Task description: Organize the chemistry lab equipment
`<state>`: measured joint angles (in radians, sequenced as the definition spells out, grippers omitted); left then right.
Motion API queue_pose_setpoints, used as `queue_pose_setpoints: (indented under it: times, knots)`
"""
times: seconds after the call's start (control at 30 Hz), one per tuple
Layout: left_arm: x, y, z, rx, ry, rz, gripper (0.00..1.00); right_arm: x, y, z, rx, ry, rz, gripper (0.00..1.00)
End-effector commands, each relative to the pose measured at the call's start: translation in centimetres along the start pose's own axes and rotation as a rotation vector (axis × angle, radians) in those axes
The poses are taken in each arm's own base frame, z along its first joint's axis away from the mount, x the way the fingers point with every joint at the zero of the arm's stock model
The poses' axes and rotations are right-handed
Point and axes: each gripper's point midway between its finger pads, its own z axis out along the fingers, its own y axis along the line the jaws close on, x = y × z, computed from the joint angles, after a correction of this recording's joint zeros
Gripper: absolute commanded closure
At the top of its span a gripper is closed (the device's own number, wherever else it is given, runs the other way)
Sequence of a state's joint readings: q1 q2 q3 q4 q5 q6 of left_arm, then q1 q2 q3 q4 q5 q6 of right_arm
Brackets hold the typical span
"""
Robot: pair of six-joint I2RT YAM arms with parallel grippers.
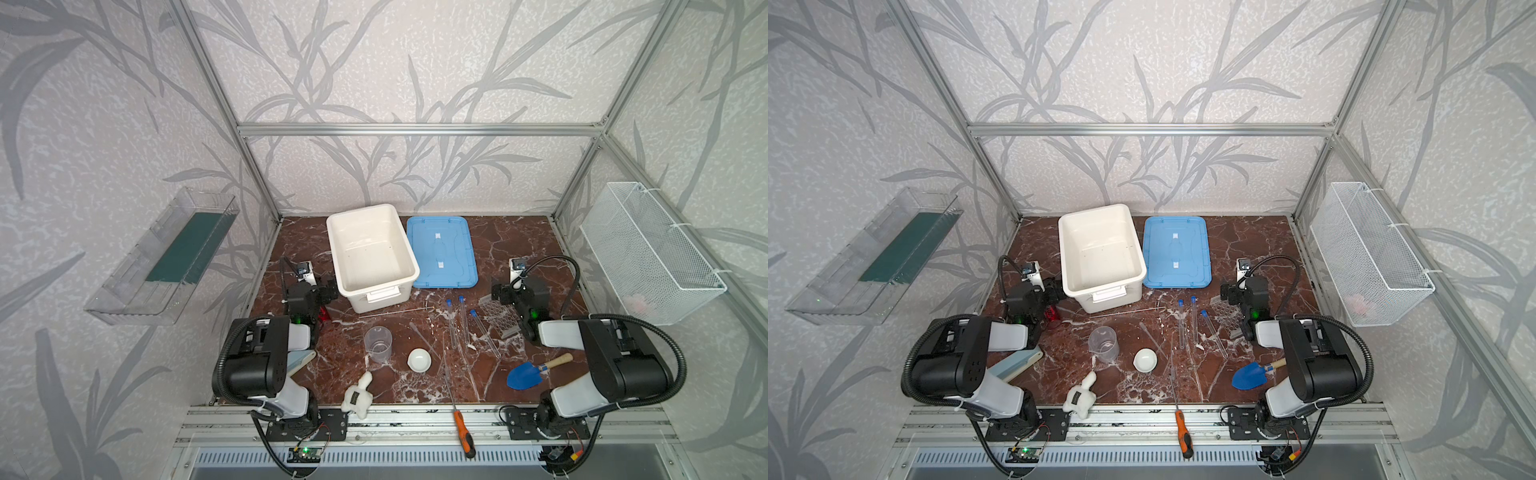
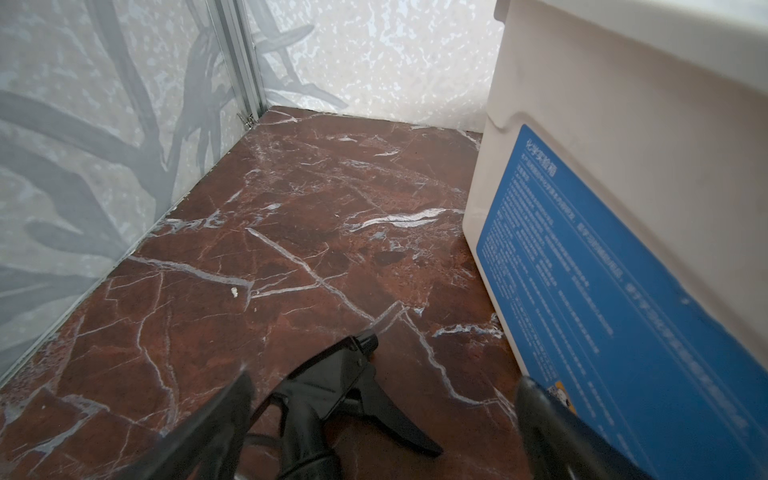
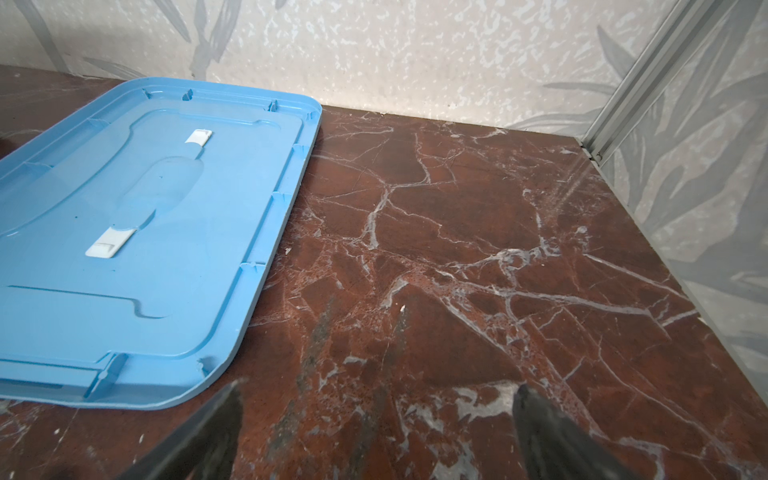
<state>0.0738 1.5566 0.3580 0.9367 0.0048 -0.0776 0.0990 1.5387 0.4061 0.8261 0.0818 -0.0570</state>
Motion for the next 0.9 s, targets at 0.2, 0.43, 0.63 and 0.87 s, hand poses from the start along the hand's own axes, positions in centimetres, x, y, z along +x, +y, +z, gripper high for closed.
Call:
queue_pose_setpoints:
  times: [0.2, 0.43, 0.63, 0.87]
  knots:
    - [-0.69, -0.08, 0.08, 0.0, -0.025, 0.021, 0.01, -0.33, 0.04, -0.05, 0.005, -0.02, 0.0, 0.01]
    - [-0.71, -0.07, 0.09, 0.0, -0.026, 0.021, 0.01, -0.33, 0.04, -0.05, 0.005, -0.02, -0.001, 0.01]
    - [-0.63, -0.12, 0.07, 0.001, -0.023, 0.022, 0.01, -0.33, 0.04, -0.05, 0.005, -0.02, 0.0, 0.01]
    - [-1.17, 0.32, -0.35, -0.025, -0.047, 0.009, 0.01, -0.83, 0.38, -0.35, -0.016, -0.044, -0.004, 0.01]
